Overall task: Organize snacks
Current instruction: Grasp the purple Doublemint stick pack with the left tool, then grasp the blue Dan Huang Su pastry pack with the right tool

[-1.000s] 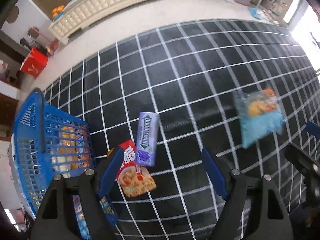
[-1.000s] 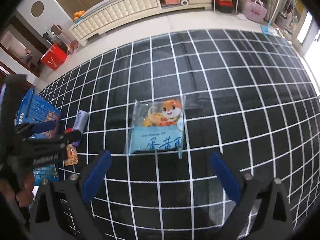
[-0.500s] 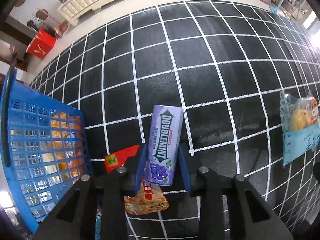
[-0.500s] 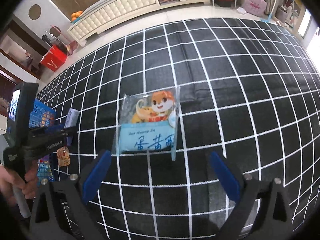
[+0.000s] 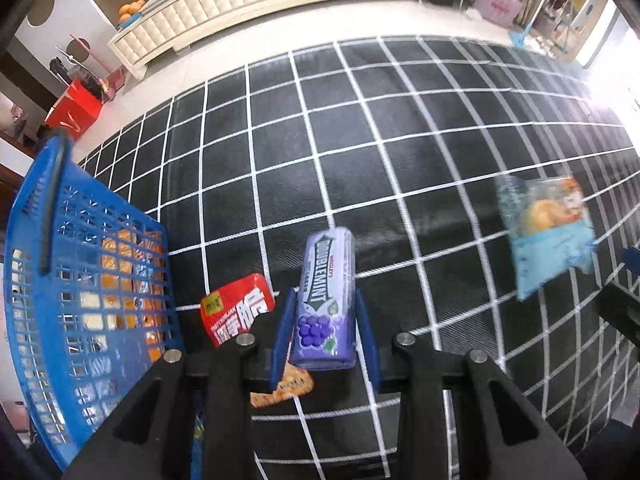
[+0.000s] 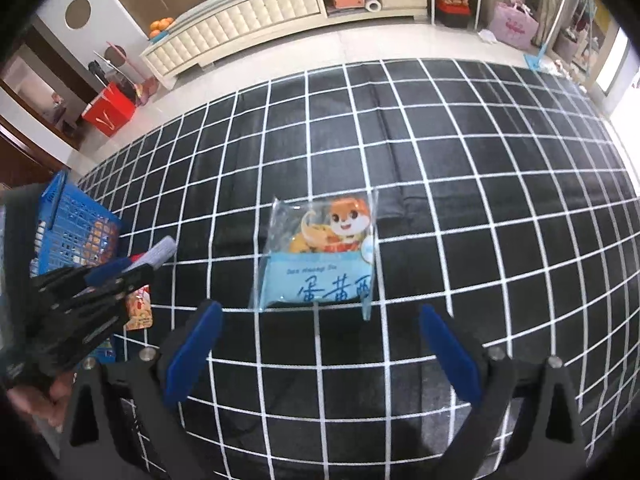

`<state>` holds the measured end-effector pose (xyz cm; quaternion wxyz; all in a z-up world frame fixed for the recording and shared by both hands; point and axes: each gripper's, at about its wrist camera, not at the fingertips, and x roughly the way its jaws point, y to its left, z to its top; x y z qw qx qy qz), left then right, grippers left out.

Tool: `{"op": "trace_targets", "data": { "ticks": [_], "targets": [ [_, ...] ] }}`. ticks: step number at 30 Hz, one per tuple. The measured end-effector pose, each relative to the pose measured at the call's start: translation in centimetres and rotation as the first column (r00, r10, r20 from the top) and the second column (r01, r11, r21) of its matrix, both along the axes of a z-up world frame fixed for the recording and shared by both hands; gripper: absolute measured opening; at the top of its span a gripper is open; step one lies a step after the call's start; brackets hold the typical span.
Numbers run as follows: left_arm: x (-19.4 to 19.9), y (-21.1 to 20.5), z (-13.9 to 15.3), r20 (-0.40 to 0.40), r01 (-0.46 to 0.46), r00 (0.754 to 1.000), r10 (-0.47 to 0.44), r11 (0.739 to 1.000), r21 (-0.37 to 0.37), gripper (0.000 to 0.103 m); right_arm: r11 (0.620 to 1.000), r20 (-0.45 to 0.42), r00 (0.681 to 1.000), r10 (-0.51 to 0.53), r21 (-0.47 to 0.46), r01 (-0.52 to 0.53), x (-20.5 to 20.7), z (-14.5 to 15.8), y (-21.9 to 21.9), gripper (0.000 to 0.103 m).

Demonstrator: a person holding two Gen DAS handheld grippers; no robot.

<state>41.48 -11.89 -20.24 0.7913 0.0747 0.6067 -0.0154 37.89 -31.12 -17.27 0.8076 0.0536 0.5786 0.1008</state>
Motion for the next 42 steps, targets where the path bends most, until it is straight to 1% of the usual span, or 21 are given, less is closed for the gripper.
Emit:
{"op": "trace_targets", "data": {
  "ticks": [6, 8, 9, 12, 13, 17, 19, 25, 26, 28, 29, 30, 31, 33, 34, 36, 38, 42],
  "targets": [
    [-2.0, -0.3, 3.3, 0.059, 0.034, 0.998, -0.031, 0.999, -0.043, 0.024, 1.000, -0.029, 1.000, -0.003, 0.025, 0.004, 1.3, -0.3, 0.9, 0.101],
    [-2.3, -0.6, 3.9, 0.065, 0.039, 0.997, -0.035, 0.998, -0.053, 0.023, 1.000, -0.044, 0.999, -0.008, 0.021, 0.009, 2.0, -0.7, 1.2, 0.101],
    [-2.8, -0.6, 4.2, 0.066, 0.043, 0.997, -0.039, 0.998, -0.056, 0.020, 1.000, -0.050, 0.999, -0.007, 0.019, 0.008, 2.4, -0.9, 1.5, 0.101],
    [-2.3, -0.1, 4.2, 0.063, 0.036, 0.998, -0.031, 0.996, -0.083, 0.020, 1.000, -0.063, 0.998, -0.005, 0.005, 0.005, 3.3, -1.5, 2.2, 0.101],
    [-1.6, -0.1, 4.4, 0.060, 0.034, 0.998, -0.029, 0.995, -0.089, 0.020, 1.000, -0.068, 0.998, -0.002, 0.001, 0.002, 3.5, -1.8, 2.4, 0.101],
    [-1.4, 0.4, 4.2, 0.056, 0.039, 0.998, -0.034, 0.995, -0.090, 0.020, 0.999, -0.091, 0.996, 0.016, -0.038, -0.020, 4.4, -3.3, 3.2, 0.101],
    [-1.2, 0.7, 3.8, 0.048, 0.036, 0.998, -0.032, 0.995, -0.091, 0.020, 0.996, -0.078, 0.997, 0.018, -0.089, -0.025, 4.8, -3.7, 3.5, 0.102],
    [-1.4, 0.0, 2.9, 0.035, 0.038, 0.999, -0.035, 0.994, -0.104, 0.020, 0.994, -0.072, 0.997, 0.023, -0.104, -0.031, 5.6, -4.8, 3.5, 0.102],
    [-1.4, -0.1, 2.9, 0.036, 0.044, 0.999, -0.040, 0.994, -0.103, 0.020, 0.993, -0.080, 0.996, 0.028, -0.116, -0.037, 5.7, -5.1, 3.5, 0.099],
    [-1.6, -0.5, 2.9, 0.041, 0.055, 0.998, -0.051, 0.994, -0.095, 0.020, 0.993, -0.143, 0.989, 0.039, -0.104, -0.054, 5.8, -6.5, 3.3, 0.089],
    [-1.6, -0.6, 2.9, 0.040, 0.055, 0.998, -0.051, 0.994, -0.094, 0.019, 0.991, -0.109, 0.993, 0.054, -0.116, -0.066, 5.5, -6.3, 3.4, 0.083],
    [-1.5, -0.6, 2.7, 0.036, 0.053, 0.998, -0.049, 0.994, -0.096, 0.019, 0.989, -0.104, 0.993, 0.061, -0.127, -0.074, 5.3, -6.5, 3.4, 0.082],
    [-1.6, -0.7, 2.7, 0.034, 0.052, 0.998, -0.049, 0.994, -0.098, 0.019, 0.988, -0.095, 0.993, 0.068, -0.132, -0.080, 5.1, -6.6, 3.4, 0.078],
    [-1.8, -0.9, 2.8, 0.040, 0.058, 0.998, -0.054, 0.994, -0.094, 0.019, 0.992, -0.086, 0.994, 0.065, -0.107, -0.074, 4.7, -6.6, 2.9, 0.073],
    [-2.0, -0.9, 3.0, 0.043, 0.060, 0.997, -0.057, 0.994, -0.090, 0.019, 0.995, -0.098, 0.994, 0.054, -0.076, -0.062, 4.5, -6.6, 2.5, 0.070],
    [-2.3, -1.0, 3.3, 0.046, 0.061, 0.997, -0.057, 0.994, -0.091, 0.019, 0.998, -0.115, 0.992, 0.047, -0.039, -0.052, 3.8, -6.7, 1.8, 0.069],
    [-2.7, -1.0, 3.8, 0.052, 0.062, 0.997, -0.057, 0.993, -0.095, 0.019, 0.998, -0.099, 0.994, 0.051, -0.038, -0.055, 2.8, -6.4, 1.5, 0.069],
    [-3.9, -0.8, 5.1, 0.072, 0.068, 0.996, -0.061, 0.993, -0.100, 0.019, 0.998, -0.078, 0.995, 0.055, -0.013, -0.056, 0.7, -4.6, 1.8, 0.069]
  ]
}}
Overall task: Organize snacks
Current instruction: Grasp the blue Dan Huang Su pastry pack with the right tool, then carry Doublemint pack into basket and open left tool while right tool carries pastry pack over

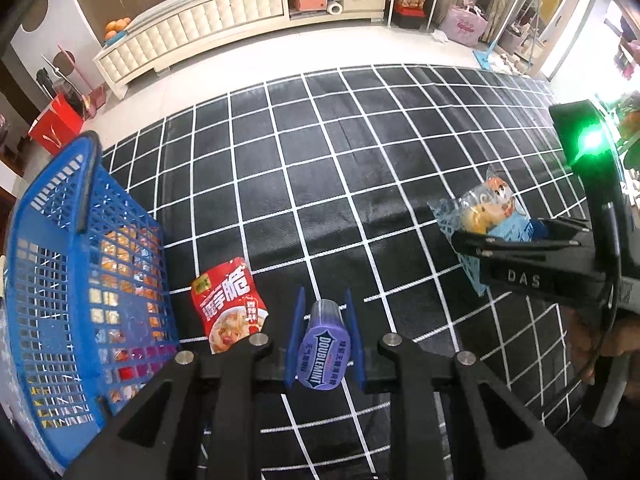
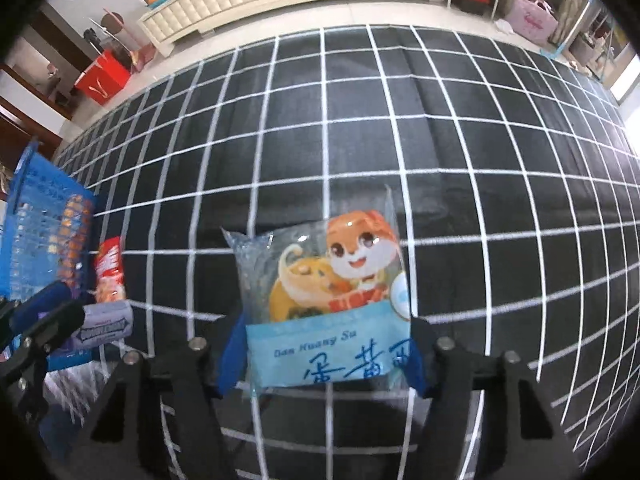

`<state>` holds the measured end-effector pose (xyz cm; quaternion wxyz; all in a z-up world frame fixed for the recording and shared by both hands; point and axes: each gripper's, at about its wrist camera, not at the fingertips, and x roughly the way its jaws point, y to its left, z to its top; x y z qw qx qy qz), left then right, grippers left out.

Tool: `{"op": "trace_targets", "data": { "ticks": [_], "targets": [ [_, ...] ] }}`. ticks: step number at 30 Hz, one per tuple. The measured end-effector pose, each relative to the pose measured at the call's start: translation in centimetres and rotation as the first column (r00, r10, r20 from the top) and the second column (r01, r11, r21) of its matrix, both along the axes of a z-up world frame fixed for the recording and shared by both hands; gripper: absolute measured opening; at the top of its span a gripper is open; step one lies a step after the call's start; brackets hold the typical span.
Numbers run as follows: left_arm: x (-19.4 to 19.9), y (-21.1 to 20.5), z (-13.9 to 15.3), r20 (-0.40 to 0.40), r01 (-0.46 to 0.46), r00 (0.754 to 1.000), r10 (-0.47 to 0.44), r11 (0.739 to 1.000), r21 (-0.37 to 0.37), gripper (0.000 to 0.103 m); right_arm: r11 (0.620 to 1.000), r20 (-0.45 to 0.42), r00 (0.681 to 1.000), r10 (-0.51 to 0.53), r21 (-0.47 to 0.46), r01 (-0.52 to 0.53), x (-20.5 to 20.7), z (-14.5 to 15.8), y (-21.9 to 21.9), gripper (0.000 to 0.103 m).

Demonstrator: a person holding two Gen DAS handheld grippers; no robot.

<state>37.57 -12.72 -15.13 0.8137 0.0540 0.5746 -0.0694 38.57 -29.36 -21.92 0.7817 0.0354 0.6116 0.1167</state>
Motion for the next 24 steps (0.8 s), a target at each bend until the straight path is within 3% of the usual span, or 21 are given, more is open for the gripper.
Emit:
{"op": "trace_targets", "data": {
  "ticks": [13, 24],
  "targets": [
    [-5.1, 2.3, 7.7, 0.125, 0.014, 0.992, -0.008, 0.999, -0.048, 0.019, 0.997, 0.170, 0.983, 0.072, -0.037, -0.066, -5.7, 11.1, 4.9, 0.069],
    [-8.8, 8.8, 14.7, 0.233, -0.017, 0.972, 0.033, 0.997, -0.071, 0.019, 0.989, 0.263, 0.954, 0.145, -0.051, -0.136, -9.6, 17.0, 11.2, 0.069]
  ]
}}
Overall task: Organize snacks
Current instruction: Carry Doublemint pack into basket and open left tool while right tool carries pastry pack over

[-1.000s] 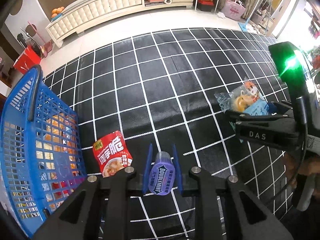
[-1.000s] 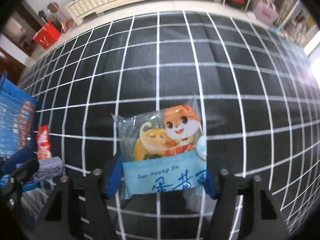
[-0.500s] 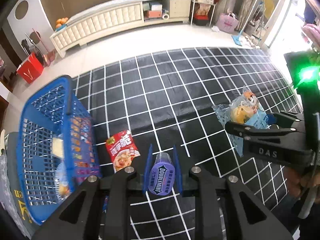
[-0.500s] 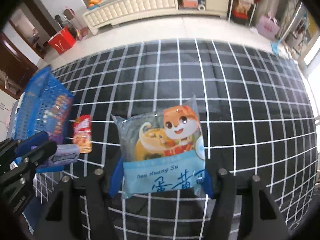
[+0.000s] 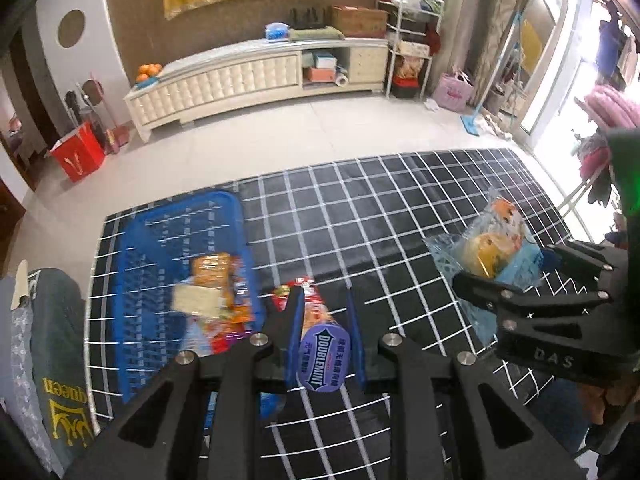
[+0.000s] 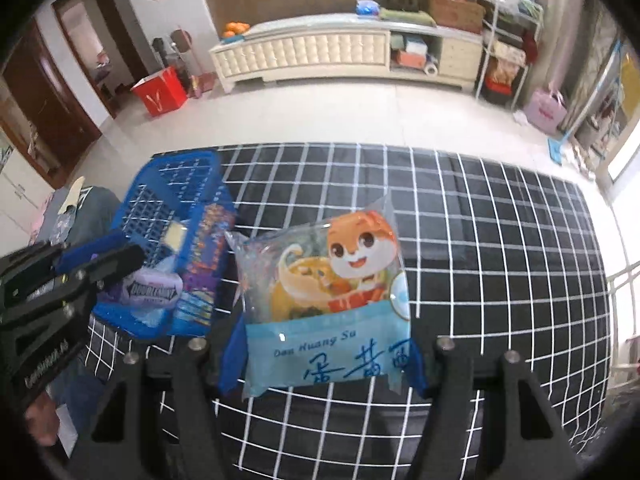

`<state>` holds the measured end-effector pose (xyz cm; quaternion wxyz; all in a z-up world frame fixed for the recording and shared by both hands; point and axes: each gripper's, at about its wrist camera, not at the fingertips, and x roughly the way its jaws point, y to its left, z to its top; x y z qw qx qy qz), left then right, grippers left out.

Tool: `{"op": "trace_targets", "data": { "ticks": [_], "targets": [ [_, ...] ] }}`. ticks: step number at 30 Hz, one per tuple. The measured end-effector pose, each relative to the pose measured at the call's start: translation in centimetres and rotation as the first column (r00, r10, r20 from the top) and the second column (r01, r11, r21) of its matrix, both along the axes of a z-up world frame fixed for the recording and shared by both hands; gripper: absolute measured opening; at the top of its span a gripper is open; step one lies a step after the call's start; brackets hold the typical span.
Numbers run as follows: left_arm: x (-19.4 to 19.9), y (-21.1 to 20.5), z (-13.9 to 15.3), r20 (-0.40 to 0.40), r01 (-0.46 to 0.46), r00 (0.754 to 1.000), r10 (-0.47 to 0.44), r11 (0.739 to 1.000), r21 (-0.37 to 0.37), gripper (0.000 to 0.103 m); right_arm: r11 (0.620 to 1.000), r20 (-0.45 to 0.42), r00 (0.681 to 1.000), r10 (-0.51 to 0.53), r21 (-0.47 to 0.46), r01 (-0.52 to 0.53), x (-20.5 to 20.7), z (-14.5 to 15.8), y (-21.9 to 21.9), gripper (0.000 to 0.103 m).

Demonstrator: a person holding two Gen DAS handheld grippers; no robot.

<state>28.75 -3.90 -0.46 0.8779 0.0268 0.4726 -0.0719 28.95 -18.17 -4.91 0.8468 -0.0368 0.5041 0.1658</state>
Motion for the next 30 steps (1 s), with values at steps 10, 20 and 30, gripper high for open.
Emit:
{"op": "trace_targets", "data": {
  "ticks": [10, 20, 30],
  "targets": [
    [-1.7, 8.1, 1.2, 0.018, -0.080, 0.997, 0.080, 0.996, -0.027, 0.019, 0.996, -0.018, 0.996, 0.089, 0.007, -0.088, -0.6, 0.2, 6.7, 0.069],
    [-0.7, 13.4, -1.9, -0.031, -0.128, 0.991, 0.126, 0.991, -0.035, 0.019, 0.988, -0.056, 0.987, 0.152, -0.023, -0.154, 0.0, -2.2, 11.7, 0.069],
    [0.7, 13.4, -6.7, -0.113, -0.103, 0.989, 0.096, 0.993, -0.051, 0.019, 0.989, -0.109, 0.985, 0.133, -0.045, -0.138, 1.0, -4.8, 11.6, 0.069]
  ]
}}
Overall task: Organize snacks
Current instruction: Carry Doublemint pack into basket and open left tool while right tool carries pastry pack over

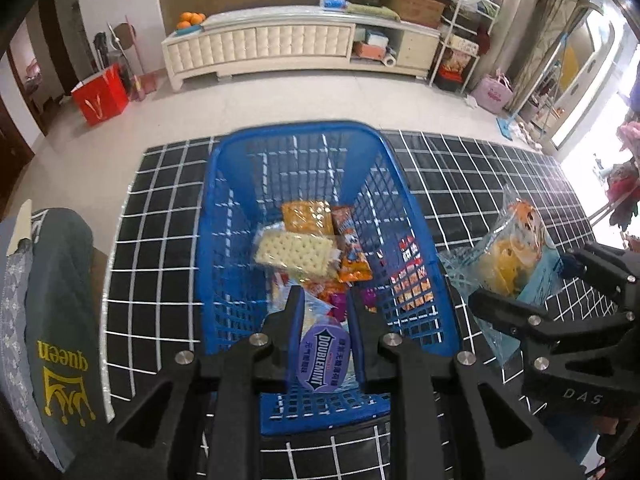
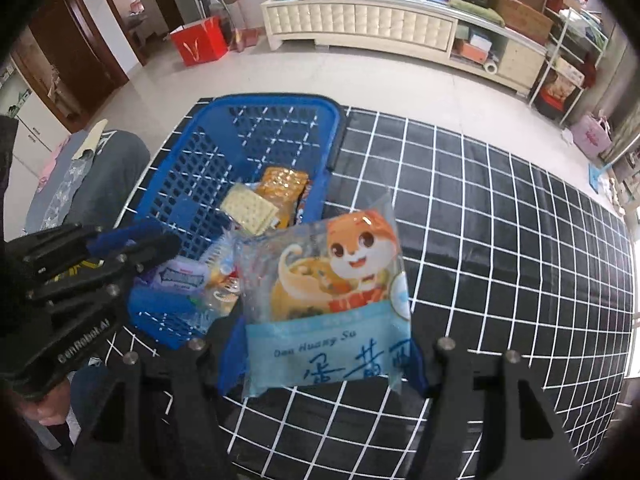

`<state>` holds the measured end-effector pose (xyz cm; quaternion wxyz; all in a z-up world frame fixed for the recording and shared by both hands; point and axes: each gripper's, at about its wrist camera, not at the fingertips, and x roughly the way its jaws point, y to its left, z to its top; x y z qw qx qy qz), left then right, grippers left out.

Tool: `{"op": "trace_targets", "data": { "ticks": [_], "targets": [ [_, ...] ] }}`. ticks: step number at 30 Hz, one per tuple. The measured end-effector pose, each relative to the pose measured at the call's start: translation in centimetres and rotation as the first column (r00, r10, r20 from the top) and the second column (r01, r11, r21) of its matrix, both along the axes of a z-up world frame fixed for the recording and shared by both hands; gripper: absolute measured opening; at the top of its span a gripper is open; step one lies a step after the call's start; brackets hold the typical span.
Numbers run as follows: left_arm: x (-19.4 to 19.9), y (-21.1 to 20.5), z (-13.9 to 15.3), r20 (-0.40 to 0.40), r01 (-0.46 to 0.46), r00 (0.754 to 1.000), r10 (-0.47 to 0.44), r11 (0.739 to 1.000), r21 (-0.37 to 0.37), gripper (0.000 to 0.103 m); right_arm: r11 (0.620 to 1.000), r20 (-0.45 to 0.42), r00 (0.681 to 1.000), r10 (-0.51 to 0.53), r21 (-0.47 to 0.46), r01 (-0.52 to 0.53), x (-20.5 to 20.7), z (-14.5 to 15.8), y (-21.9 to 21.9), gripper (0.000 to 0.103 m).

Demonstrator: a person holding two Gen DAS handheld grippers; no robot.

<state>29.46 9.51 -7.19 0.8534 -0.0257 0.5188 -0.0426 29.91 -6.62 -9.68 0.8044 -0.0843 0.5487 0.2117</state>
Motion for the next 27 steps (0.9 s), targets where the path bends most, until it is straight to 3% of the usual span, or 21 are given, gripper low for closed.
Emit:
{"op": "trace_targets", "data": {
  "ticks": [14, 20, 22, 24, 27],
  "targets": [
    [1.6, -4.3, -3.9, -0.081, 0.116, 0.990, -0.119, 0.992, -0.042, 0.020, 1.000, -0.023, 0.999, -0.029, -0.011, 0.029, 0.6, -1.5, -1.7, 0.069],
    [1.9, -5.3, -5.4, -0.116, 0.152, 0.981, -0.153, 0.988, -0.021, 0.020, 0.999, -0.026, 0.999, -0.032, -0.012, 0.032, 0.7, -1.6, -1.8, 0.069],
    [1.9, -5.4, -5.2, -0.112, 0.152, 0.982, -0.153, 0.988, -0.021, 0.021, 0.999, -0.025, 0.999, -0.032, -0.009, 0.032, 0.7, -1.5, -1.8, 0.069],
    [1.9, -5.2, -4.9, -0.111, 0.146, 0.983, -0.146, 0.989, -0.011, 0.032, 0.999, -0.024, 0.999, -0.032, -0.007, 0.032, 0.6, -1.4, -1.8, 0.069],
    [1.7, -4.5, -4.4, -0.100, 0.136, 0.986, -0.137, 0.991, -0.021, 0.034, 1.000, -0.017, 0.999, -0.028, -0.003, 0.028, 0.4, -1.0, -1.7, 0.069]
  ]
}}
